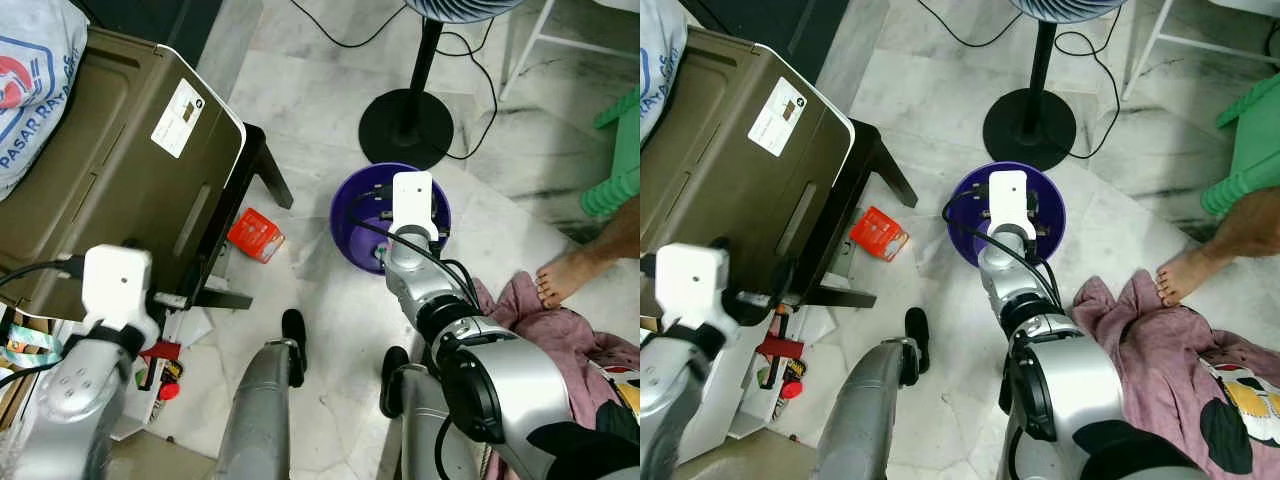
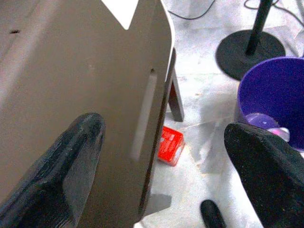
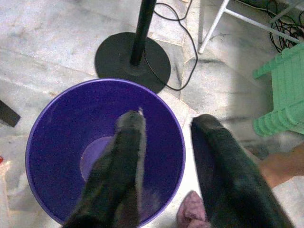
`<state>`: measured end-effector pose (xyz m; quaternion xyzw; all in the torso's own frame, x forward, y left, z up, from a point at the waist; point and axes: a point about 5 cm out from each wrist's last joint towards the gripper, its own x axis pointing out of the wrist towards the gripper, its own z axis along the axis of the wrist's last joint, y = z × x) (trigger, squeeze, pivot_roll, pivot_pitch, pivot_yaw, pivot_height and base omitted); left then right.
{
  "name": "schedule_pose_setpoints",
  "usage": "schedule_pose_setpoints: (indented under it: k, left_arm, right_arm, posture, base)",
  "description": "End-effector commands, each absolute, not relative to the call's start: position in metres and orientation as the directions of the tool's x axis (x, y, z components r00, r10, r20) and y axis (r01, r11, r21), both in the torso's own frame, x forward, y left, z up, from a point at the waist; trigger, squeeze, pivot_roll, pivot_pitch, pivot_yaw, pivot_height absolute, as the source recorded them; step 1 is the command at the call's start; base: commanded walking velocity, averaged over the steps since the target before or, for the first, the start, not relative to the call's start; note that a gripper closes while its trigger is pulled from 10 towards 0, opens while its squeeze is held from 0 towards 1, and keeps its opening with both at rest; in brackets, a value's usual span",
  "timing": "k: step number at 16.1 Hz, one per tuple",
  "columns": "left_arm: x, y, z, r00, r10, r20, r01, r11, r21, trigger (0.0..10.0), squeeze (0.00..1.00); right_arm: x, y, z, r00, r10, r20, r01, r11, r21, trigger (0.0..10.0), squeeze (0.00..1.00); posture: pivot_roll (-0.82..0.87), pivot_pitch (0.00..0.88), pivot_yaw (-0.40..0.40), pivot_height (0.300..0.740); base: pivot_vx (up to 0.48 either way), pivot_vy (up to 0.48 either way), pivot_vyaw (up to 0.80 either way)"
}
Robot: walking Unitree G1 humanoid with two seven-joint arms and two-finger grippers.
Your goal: Clean up the room
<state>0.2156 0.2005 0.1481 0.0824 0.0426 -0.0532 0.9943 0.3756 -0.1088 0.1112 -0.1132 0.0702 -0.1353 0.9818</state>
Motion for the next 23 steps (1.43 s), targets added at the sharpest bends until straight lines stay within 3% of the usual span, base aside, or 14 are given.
schedule_pose_setpoints:
  k: [1,7,10,12,16,20,23]
  left_arm:
    - [0.216,0.2,0.139,0.989,-0.086,-0.122,0.104,0.983,0.151,10.0,0.0]
    - [0.256,0.173,0.143,0.989,-0.144,-0.023,0.146,0.984,0.099,10.0,0.0]
    - [0.268,0.166,0.142,0.985,-0.17,0.015,0.168,0.982,0.092,10.0,0.0]
    - [0.272,0.158,0.144,0.978,-0.195,0.069,0.186,0.975,0.123,10.0,0.0]
    - [0.275,0.156,0.141,0.972,-0.211,0.1,0.197,0.971,0.137,10.0,0.0]
    - [0.282,0.152,0.133,0.973,-0.196,0.119,0.181,0.975,0.127,10.0,0.0]
    - [0.292,0.153,0.134,0.976,-0.142,0.164,0.127,0.987,0.102,10.0,0.0]
  right_arm:
    - [0.369,-0.108,0.098,0.951,-0.269,-0.153,0.233,0.947,-0.219,10.0,1.0]
    - [0.354,-0.136,0.083,0.979,-0.168,-0.118,0.146,0.974,-0.174,10.0,1.0]
    - [0.321,-0.16,0.082,0.993,-0.096,-0.07,0.079,0.976,-0.205,10.0,1.0]
    - [0.28,-0.176,0.089,0.999,-0.034,-0.034,0.024,0.967,-0.253,10.0,1.0]
    - [0.233,-0.186,0.088,0.999,0.039,-0.017,-0.042,0.956,-0.29,10.0,1.0]
    - [0.242,-0.172,0.101,0.986,0.163,0.027,-0.146,0.936,-0.319,10.0,1.0]
    - [0.272,-0.167,0.116,0.99,0.101,0.103,-0.07,0.961,-0.267,10.0,1.0]
  posture:
    - [0.28,0.451,0.128,0.74]
    - [0.16,0.317,0.087,0.74]
    - [0.09,0.24,0.069,0.74]
    - [0.06,0.173,0.062,0.74]
    - [0.0,0.085,0.066,0.74]
    - [-0.03,0.0,0.073,0.74]
    - [-0.02,0.0,0.057,0.74]
  base:
    - [0.0,0.0,0.0]
    - [0.0,0.0,0.0]
    - [0.0,0.0,0.0]
    - [0.0,0.0,0.0]
    - [0.0,0.0,0.0]
    - [0.0,0.0,0.0]
    - [0.0,0.0,0.0]
